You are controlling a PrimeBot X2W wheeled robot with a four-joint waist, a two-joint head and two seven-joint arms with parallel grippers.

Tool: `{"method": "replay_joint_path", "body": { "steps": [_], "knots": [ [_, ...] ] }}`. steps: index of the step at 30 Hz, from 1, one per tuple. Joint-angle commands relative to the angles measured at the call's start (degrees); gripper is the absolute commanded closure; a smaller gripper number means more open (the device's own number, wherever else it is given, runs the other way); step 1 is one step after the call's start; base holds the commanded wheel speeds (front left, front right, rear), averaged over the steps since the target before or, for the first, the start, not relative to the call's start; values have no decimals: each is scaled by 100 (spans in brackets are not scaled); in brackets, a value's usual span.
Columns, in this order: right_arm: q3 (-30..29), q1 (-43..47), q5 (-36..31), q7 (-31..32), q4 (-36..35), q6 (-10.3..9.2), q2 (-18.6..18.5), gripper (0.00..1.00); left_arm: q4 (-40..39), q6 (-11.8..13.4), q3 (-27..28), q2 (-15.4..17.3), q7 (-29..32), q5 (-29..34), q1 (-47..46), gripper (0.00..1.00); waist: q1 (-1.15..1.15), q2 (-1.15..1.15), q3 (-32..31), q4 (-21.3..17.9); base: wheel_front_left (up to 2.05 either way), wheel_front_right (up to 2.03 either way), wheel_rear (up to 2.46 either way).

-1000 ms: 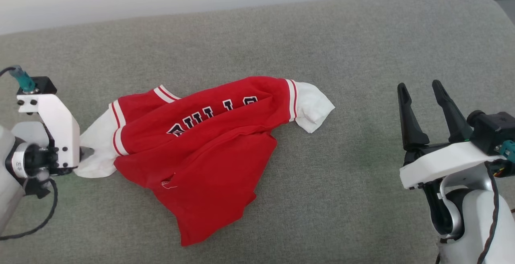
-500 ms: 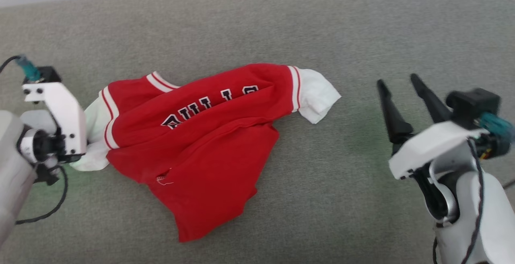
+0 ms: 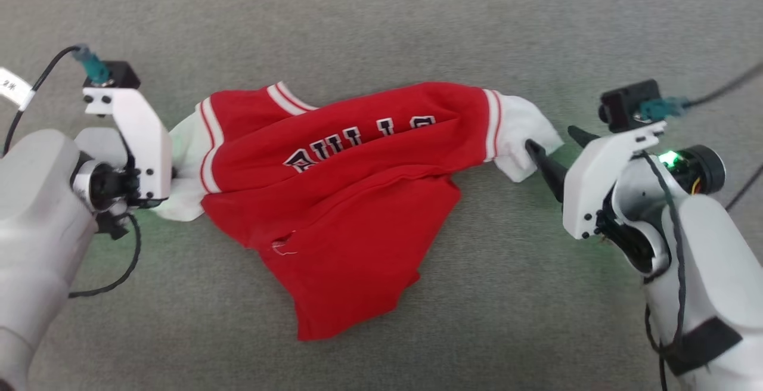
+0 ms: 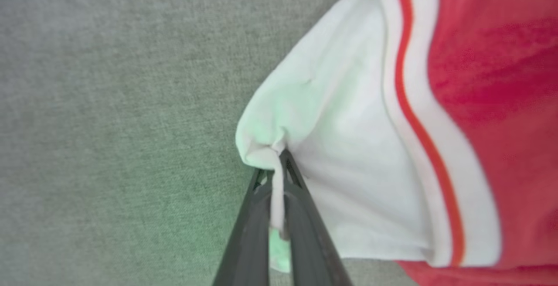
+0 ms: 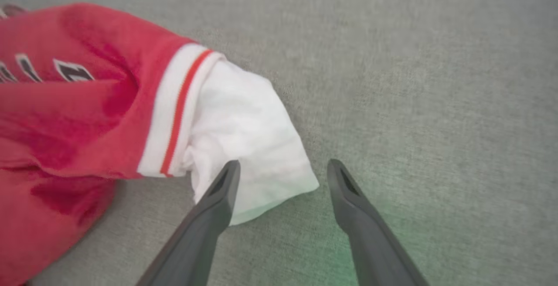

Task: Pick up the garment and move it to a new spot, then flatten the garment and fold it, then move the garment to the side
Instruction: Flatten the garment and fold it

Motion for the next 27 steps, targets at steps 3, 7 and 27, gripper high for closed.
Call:
{"method": "replay_joint_path", "body": {
  "steps": [3,7,27],
  "knots": [
    [247,-369,89,410,546,0,-80,0,194,-109,-81,-251,-159,60,-79,100,0,0,101,185,0,0,0],
    [486,-573,172,745,1042,0,-125,0,335,-158,-81,-345,-231,75,-170,100,0,0,129,239,0,0,0],
    [923,-1929,1150,1084,819,0,-1012,100,786,-287,211,-475,-221,-134,-1218,100,0,0,-812,218,0,0,0]
  ]
}}
